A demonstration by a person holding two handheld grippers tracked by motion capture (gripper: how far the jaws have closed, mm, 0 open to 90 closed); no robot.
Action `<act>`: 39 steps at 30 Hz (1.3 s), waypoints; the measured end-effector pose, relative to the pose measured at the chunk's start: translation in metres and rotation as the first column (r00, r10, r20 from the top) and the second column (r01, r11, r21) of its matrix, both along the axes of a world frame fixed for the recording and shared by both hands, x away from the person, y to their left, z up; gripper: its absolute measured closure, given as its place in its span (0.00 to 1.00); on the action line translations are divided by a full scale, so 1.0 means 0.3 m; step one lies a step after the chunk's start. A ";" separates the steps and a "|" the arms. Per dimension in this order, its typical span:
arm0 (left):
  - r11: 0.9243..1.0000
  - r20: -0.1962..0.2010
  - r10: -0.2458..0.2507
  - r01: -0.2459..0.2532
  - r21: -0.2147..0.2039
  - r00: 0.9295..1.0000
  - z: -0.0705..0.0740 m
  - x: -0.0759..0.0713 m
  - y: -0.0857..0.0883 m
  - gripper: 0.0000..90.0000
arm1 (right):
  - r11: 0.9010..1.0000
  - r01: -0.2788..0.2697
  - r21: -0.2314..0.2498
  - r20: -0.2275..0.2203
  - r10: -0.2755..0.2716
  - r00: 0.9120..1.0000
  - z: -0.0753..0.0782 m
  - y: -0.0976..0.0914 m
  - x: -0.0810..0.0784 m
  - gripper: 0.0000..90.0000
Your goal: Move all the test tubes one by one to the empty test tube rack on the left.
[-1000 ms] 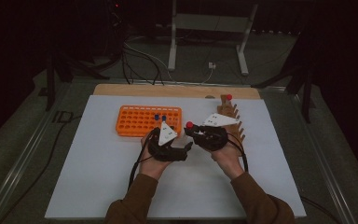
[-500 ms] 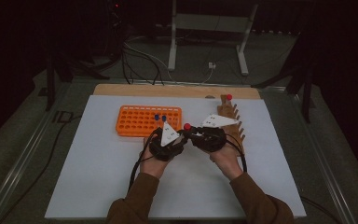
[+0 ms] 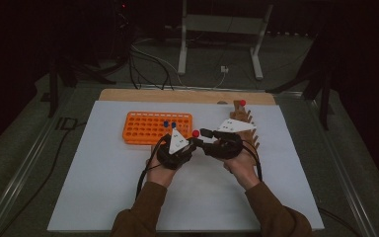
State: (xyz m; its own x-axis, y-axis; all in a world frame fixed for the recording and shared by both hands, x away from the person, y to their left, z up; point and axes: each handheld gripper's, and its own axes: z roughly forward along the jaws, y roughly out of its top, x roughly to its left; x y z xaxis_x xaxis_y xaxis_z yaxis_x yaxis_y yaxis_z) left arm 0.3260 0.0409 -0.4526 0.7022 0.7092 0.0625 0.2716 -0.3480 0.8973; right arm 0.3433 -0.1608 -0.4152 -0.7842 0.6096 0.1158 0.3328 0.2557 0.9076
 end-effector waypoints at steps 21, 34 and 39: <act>0.993 -0.006 0.098 -0.098 -0.064 0.995 0.030 0.058 0.139 0.83 | 0.987 0.153 -0.056 0.029 -0.151 0.988 -0.041 -0.134 -0.023 0.03; 0.983 0.007 0.162 -0.161 -0.088 0.987 0.032 0.079 0.204 0.83 | 0.981 0.194 -0.009 0.030 -0.194 0.981 -0.047 -0.211 -0.039 0.00; 0.978 0.013 0.197 -0.196 -0.073 0.980 0.027 0.089 0.227 0.83 | 0.978 0.209 0.004 0.035 -0.209 0.977 -0.042 -0.224 -0.043 0.00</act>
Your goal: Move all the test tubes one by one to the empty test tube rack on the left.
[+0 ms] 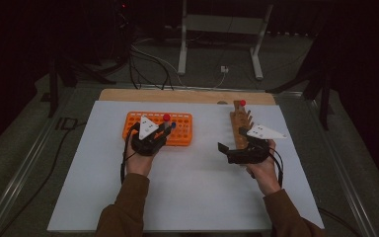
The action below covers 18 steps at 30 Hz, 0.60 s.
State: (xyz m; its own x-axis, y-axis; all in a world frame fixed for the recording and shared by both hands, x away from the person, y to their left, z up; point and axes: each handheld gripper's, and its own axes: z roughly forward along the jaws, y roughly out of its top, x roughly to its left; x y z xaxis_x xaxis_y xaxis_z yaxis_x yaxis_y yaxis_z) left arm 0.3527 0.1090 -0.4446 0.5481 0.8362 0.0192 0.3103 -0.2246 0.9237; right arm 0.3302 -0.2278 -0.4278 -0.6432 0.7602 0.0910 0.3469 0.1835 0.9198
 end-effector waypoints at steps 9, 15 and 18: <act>0.998 -0.002 0.062 -0.061 0.015 0.998 -0.017 0.028 0.032 0.83 | 1.000 0.001 0.006 0.003 -0.001 1.000 0.001 0.001 0.000 0.00; 0.995 -0.012 0.095 -0.094 0.033 0.995 -0.039 0.052 0.037 0.83 | 1.000 -0.003 0.005 0.004 0.003 1.000 0.001 0.004 -0.001 0.00; 0.994 -0.026 0.107 -0.106 0.038 0.994 -0.055 0.065 0.038 0.83 | 1.000 -0.003 0.007 0.002 0.003 1.000 0.000 0.004 0.000 0.00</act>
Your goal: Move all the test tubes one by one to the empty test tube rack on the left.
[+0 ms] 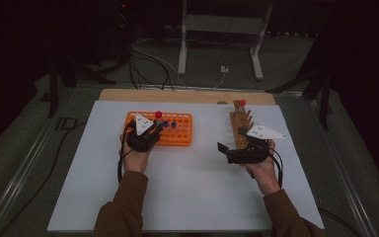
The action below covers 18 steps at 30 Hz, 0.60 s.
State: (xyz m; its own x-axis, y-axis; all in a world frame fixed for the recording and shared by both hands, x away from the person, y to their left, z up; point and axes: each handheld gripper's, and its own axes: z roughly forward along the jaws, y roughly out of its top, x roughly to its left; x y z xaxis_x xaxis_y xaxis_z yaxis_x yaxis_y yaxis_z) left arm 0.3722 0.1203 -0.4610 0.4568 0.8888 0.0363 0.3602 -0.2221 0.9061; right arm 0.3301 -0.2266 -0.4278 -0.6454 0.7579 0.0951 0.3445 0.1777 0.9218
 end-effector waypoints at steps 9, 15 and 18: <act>0.999 -0.061 0.002 0.000 0.036 0.998 -0.058 0.017 -0.004 0.83 | 1.000 0.001 -0.001 -0.004 -0.001 1.000 -0.001 -0.001 0.001 0.00; 0.998 -0.102 0.000 0.007 0.068 0.995 -0.082 0.025 -0.009 0.83 | 1.000 -0.005 -0.003 -0.007 0.005 1.000 -0.004 0.004 0.001 0.00; 0.997 -0.117 0.001 0.008 0.073 0.993 -0.089 0.030 -0.011 0.83 | 1.000 -0.007 -0.005 -0.010 0.007 1.000 -0.005 0.006 0.002 0.00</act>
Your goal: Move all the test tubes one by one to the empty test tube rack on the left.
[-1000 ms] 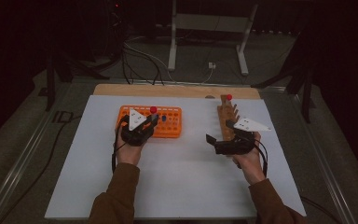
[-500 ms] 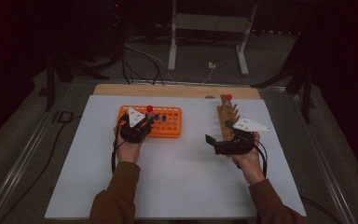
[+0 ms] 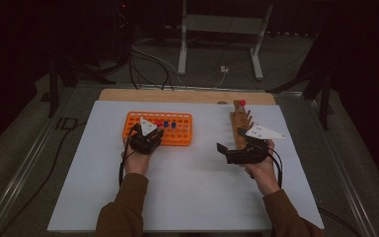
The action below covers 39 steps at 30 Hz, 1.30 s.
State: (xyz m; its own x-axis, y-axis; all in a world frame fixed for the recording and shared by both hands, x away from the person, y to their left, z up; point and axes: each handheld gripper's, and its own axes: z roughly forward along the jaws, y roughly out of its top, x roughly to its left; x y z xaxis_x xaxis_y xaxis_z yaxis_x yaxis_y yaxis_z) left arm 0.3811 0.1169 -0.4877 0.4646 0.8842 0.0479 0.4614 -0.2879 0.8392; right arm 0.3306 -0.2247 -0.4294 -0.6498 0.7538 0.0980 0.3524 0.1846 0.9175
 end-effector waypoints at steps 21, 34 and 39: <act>1.000 -0.032 -0.003 0.003 0.006 0.999 -0.014 0.008 -0.003 0.83 | 1.000 -0.008 -0.002 -0.002 0.008 1.000 -0.002 0.005 -0.001 0.00; 0.996 -0.051 -0.002 -0.003 -0.084 0.999 0.024 -0.024 0.038 0.52 | 1.000 -0.003 0.002 -0.002 0.003 1.000 0.000 0.001 0.000 0.00; 0.989 -0.021 -0.010 0.006 -0.147 1.000 0.066 -0.070 0.065 0.33 | 1.000 -0.003 0.002 -0.001 0.003 1.000 0.000 0.001 0.000 0.00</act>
State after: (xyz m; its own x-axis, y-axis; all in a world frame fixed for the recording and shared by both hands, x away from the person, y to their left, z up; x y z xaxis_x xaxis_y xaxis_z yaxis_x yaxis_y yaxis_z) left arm 0.3600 0.1363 -0.4678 0.4712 0.8772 -0.0926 0.4779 -0.1657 0.8626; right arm 0.3305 -0.2245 -0.4293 -0.6517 0.7518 0.1007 0.3531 0.1832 0.9175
